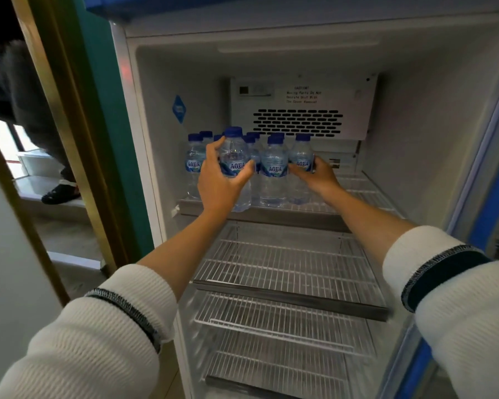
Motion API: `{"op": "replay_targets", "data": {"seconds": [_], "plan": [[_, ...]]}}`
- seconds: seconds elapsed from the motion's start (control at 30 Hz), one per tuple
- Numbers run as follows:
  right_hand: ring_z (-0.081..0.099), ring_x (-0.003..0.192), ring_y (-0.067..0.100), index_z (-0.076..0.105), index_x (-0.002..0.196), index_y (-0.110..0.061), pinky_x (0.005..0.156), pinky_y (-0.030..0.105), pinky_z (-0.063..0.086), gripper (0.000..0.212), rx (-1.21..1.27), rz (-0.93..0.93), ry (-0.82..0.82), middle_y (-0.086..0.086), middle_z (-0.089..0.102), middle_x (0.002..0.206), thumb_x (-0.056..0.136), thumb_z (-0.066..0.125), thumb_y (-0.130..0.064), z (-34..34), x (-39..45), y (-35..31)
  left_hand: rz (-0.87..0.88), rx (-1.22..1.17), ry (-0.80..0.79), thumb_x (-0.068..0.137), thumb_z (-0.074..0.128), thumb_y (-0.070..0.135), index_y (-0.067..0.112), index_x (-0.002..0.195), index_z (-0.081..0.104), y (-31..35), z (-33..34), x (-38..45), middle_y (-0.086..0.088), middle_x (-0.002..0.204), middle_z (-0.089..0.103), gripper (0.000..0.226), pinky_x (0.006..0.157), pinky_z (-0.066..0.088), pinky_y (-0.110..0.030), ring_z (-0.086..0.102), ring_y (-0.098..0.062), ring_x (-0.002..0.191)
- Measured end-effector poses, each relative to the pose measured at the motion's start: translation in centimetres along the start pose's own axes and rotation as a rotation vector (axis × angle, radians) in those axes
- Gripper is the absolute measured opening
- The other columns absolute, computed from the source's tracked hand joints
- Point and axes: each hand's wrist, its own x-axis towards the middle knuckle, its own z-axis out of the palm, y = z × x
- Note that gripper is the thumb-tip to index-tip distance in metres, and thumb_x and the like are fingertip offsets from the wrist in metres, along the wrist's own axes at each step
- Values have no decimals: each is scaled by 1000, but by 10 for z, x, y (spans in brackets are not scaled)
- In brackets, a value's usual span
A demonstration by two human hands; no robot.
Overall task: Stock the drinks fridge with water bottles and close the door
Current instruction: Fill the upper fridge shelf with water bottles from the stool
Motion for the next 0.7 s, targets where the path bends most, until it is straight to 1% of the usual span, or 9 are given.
{"op": "replay_targets", "data": {"seconds": [0.1,0.17,0.23,0.3,0.37,0.43,0.5,0.6,0.7], "plan": [[53,114,20,37,142,-16,94,34,48,78,-123,55,-91,5,51,136,81,70,-50,-12,-6,6,-12,28,-13,76,73,52,24,131,43,4,-1,0,12,110,55,69,82,54,-39,58,-13,99],[53,119,24,30,146,-15,93,32,46,84,-241,81,-129,10,48,139,82,70,-50,-22,-11,9,-23,43,-25,76,72,52,24,132,42,8,-1,0,13,109,54,69,81,54,-39,58,-13,99],[55,118,27,34,145,-12,90,30,44,79,-402,50,-117,15,52,137,84,68,-48,-35,-16,14,-2,31,-18,75,72,52,23,130,43,14,1,-2,11,108,57,68,78,55,-38,60,-13,96],[57,114,28,40,141,-11,88,29,44,73,-559,25,-98,15,56,131,84,67,-48,-48,-23,19,27,8,-21,76,75,48,21,129,43,22,5,-8,11,107,56,68,74,54,-31,60,-13,93],[57,113,29,46,137,-10,91,32,46,67,-659,52,-113,14,58,129,85,66,-48,-58,-29,25,38,-57,-39,76,78,43,19,130,43,35,15,-17,11,110,56,68,73,51,-21,59,-9,92],[57,113,30,52,132,-9,94,35,47,61,-698,84,-103,15,59,128,87,64,-49,-62,-36,31,25,-167,-60,76,79,39,18,129,42,49,29,-24,7,112,60,69,76,51,-17,62,-7,94],[58,113,31,57,127,-9,96,37,47,55,-705,81,-34,14,60,128,88,61,-49,-62,-43,31,28,-220,-89,76,80,40,17,129,40,64,46,-27,5,113,61,70,78,54,-20,64,-7,97],[60,107,30,62,115,-13,94,40,49,43,-712,69,69,10,64,120,89,59,-49,-60,-51,29,59,-196,-134,75,79,43,18,129,39,81,68,-26,6,114,59,72,79,56,-29,64,-11,98],[62,102,29,63,113,-13,89,38,50,41,-695,98,122,9,65,116,90,58,-47,-60,-54,26,70,-143,-175,76,77,46,17,131,38,84,87,-23,2,122,60,74,83,56,-38,62,-14,104]]}}
